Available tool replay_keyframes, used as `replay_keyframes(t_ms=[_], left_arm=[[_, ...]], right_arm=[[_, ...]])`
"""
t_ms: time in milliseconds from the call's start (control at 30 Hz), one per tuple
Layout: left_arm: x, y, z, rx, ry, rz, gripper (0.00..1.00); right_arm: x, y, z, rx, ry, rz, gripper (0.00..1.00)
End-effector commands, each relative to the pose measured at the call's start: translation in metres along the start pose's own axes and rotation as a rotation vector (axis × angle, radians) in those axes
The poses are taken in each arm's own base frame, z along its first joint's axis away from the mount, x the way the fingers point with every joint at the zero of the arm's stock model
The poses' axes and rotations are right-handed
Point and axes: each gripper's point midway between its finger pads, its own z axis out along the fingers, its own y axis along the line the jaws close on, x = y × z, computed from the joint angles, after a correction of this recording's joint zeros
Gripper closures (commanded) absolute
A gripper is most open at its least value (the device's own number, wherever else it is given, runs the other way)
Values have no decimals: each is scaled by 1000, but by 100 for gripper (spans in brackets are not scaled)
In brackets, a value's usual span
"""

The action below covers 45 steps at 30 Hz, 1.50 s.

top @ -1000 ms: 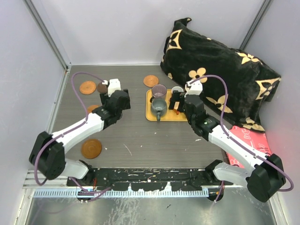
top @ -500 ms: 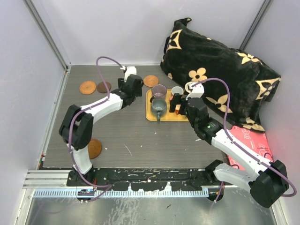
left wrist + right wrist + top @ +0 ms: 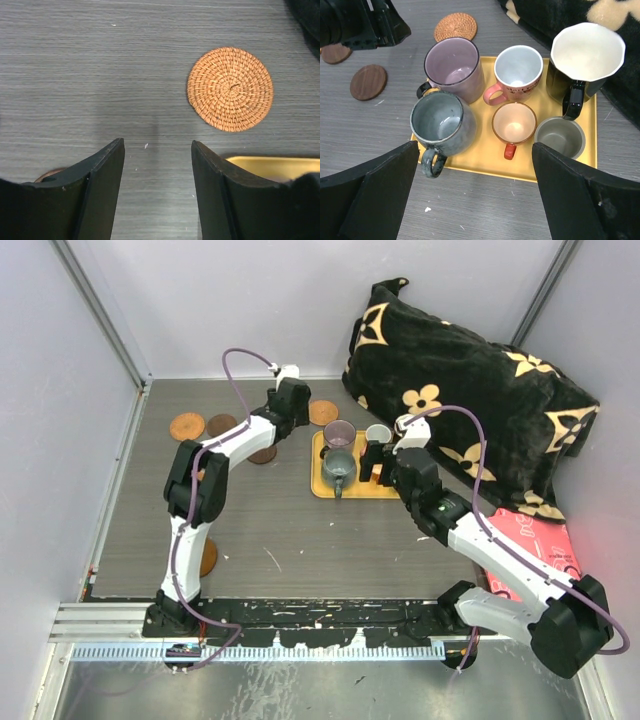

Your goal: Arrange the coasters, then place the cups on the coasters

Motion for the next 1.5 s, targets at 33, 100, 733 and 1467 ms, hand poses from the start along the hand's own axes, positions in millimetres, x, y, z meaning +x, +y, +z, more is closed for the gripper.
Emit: replay_keyframes(t_ms=[33, 100, 733, 1467], left_arm=[[-18, -27, 20, 109, -24, -35, 43], [-17, -33, 28, 128, -18, -39, 43], [-12, -50, 73, 138, 17, 17, 44], [17, 0, 79, -107, 122, 118, 47]], right_arm=[[-8, 8, 5, -19, -12, 7, 0], [-7, 8, 7, -16, -7, 3, 0], [12, 5, 20, 13, 46, -24, 0], [11, 12, 20, -23, 46, -10, 0]])
